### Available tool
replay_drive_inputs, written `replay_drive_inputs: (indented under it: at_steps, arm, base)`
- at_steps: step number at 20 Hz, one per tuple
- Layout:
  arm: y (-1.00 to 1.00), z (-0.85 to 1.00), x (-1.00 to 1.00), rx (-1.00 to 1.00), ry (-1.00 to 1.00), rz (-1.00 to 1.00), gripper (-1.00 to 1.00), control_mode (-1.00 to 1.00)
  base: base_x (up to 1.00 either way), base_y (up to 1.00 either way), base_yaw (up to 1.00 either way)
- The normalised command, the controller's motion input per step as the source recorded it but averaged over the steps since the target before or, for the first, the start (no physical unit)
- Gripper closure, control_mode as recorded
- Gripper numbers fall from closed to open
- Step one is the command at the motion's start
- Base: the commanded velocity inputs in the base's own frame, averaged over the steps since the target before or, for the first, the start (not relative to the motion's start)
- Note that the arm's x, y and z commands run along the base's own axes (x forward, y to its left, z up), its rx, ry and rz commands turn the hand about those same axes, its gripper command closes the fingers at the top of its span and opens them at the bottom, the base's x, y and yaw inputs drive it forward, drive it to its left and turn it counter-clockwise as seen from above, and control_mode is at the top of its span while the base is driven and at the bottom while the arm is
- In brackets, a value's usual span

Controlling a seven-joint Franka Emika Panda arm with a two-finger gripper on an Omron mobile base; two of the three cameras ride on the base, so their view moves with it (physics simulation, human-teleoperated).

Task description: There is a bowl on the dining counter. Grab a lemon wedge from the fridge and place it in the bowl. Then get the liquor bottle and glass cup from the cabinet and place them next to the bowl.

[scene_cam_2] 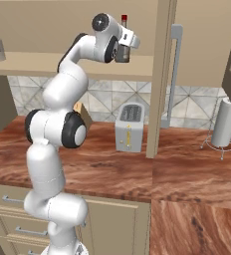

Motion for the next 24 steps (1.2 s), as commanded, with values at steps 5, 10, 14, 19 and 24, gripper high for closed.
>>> replay_drive_inputs:
  at_steps: [5, 10, 14, 19, 24]
  arm:
    - [-0.08, 0.00, -0.99, 0.00, -0.17, 0.05, 1.00, -1.00]
    - [0.00, 0.00, -1.00, 0.00, -0.14, 0.09, 1.00, -1.00]
    - [0.00, 0.00, -1.00, 0.00, -0.11, 0.13, 1.00, -1.00]
    - [0.01, -0.03, -1.00, -0.02, -0.03, 0.12, 1.00, -1.00]
    - [0.08, -0.13, -1.00, -0.01, -0.09, 0.01, 1.00, -1.00]
  base:
    - [0.00, 0.00, 0.00]
    - [0.00, 0.00, 0.00]
    - [0.00, 0.00, 0.00]
    - [0.00, 0.00, 0.00]
    - [0.00, 0.00, 0.00]
